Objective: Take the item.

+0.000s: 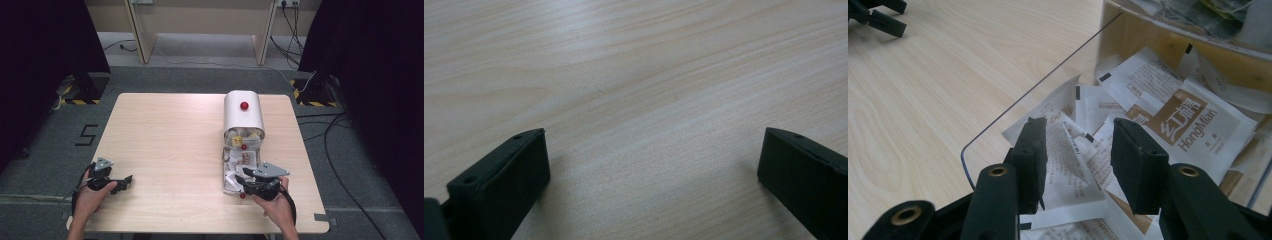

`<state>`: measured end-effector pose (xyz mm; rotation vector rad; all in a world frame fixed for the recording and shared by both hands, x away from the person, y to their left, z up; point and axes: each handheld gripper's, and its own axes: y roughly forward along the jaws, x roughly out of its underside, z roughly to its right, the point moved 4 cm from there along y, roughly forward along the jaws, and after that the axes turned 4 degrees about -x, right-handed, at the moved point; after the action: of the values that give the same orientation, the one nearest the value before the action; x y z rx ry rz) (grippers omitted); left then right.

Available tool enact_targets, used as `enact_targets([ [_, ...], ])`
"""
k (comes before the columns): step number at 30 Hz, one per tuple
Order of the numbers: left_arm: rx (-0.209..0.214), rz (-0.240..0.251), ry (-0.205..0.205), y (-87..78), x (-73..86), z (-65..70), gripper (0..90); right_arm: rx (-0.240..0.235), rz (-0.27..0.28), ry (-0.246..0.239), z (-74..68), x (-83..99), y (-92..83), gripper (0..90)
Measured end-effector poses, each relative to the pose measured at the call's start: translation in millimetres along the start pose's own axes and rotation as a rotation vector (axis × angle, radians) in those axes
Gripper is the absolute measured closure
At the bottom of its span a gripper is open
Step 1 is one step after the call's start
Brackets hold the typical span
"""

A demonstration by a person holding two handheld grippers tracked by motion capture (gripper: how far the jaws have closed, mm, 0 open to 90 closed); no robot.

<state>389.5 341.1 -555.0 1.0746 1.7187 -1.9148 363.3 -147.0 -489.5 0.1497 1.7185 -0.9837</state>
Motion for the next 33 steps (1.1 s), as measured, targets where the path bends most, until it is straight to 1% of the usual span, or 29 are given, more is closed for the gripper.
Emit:
enact_targets([
  [5, 0.000, 0.000, 0.000, 0.0, 0.0, 0.0, 0.0, -0.007, -0.009, -0.003, -1.0, 1.2, 3.3, 59.2],
  [6, 0.000, 0.000, 0.000, 0.0, 0.0, 0.0, 0.0, -0.010, -0.019, -0.002, -1.5, 2.6, 5.0, 60.6],
  [10, 0.000, 0.000, 0.000, 0.0, 0.0, 0.0, 0.0, -0.022, -0.029, -0.010, -2.7, 4.7, 7.3, 64.2],
  [12, 0.000, 0.000, 0.000, 0.0, 0.0, 0.0, 0.0, -0.016, -0.037, -0.017, -3.0, 5.4, 8.0, 65.7],
  [16, 0.000, 0.000, 0.000, 0.0, 0.0, 0.0, 0.0, -0.013, -0.039, -0.024, -3.4, 6.9, 9.5, 71.2],
  [18, 0.000, 0.000, 0.000, 0.0, 0.0, 0.0, 0.0, -0.019, -0.042, -0.029, -3.8, 7.7, 10.3, 73.5],
  [20, 0.000, 0.000, 0.000, 0.0, 0.0, 0.0, 0.0, -0.026, -0.046, -0.038, -4.9, 8.0, 10.5, 77.8],
  [25, 0.000, 0.000, 0.000, 0.0, 0.0, 0.0, 0.0, -0.038, -0.034, -0.058, -7.5, 5.6, 7.7, 86.9],
  [28, 0.000, 0.000, 0.000, 0.0, 0.0, 0.0, 0.0, -0.044, -0.038, -0.072, -10.3, 4.6, 7.9, 88.4],
  [33, 0.000, 0.000, 0.000, 0.0, 0.0, 0.0, 0.0, -0.041, -0.029, -0.072, -10.6, 3.6, 7.0, 88.9],
])
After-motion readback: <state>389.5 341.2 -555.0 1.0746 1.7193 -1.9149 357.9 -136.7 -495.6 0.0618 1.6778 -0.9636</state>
